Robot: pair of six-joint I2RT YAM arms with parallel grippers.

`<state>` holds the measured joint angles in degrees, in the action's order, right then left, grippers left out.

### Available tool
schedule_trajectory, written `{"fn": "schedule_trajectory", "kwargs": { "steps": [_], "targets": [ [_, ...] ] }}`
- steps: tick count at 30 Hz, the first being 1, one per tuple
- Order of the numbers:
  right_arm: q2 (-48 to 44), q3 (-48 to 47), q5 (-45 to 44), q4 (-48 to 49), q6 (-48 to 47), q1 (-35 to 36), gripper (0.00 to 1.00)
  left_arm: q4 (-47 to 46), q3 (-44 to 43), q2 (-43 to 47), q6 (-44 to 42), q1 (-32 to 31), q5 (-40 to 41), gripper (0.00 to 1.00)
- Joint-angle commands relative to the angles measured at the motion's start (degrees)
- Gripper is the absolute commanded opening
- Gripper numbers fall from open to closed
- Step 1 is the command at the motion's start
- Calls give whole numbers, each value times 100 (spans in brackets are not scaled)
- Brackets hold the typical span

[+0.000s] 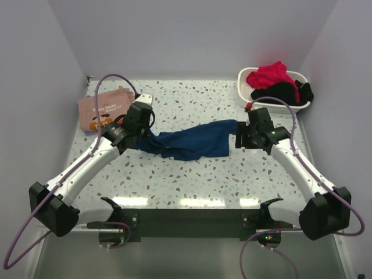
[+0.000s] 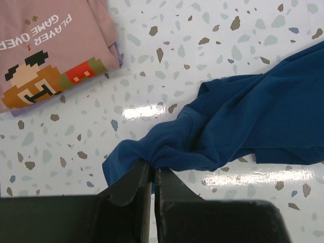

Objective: Fold and stack the t-shirts
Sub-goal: Flatten the tshirt out

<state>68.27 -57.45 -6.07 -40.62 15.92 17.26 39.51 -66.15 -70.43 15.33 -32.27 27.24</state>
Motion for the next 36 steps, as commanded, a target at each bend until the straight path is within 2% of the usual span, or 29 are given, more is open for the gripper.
{"fn": "schedule_trajectory", "kwargs": {
  "steps": [1, 8, 27, 32, 33, 34, 35, 36],
  "targets": [
    [352, 347, 737, 826, 332, 6, 63, -180, 23, -32, -109, 37, -9, 0],
    [1134, 709, 1134, 1548, 526, 6, 62, -241, 102, -146, -145, 37, 35, 0],
    [2436, 727, 642, 2295, 649, 498, 56, -268, 129, -234, -241, 160, 79, 0],
    [2403, 542, 624, 2015, 561, 542, 26, -224, 111, -208, -276, 221, 114, 0],
    [2315, 455, 433, 1745, 483, 542, 11, -215, 111, -190, -285, 221, 114, 0],
    [2209, 411, 318, 1603, 447, 542, 5, -207, 111, -181, -294, 230, 106, 0],
    [1921, 375, 238, 1445, 403, 542, 0, -215, 111, -173, -311, 239, 106, 0],
    [1779, 279, 159, 1112, 325, 542, 0, -215, 120, -164, -312, 248, 97, 0]
  ]
}}
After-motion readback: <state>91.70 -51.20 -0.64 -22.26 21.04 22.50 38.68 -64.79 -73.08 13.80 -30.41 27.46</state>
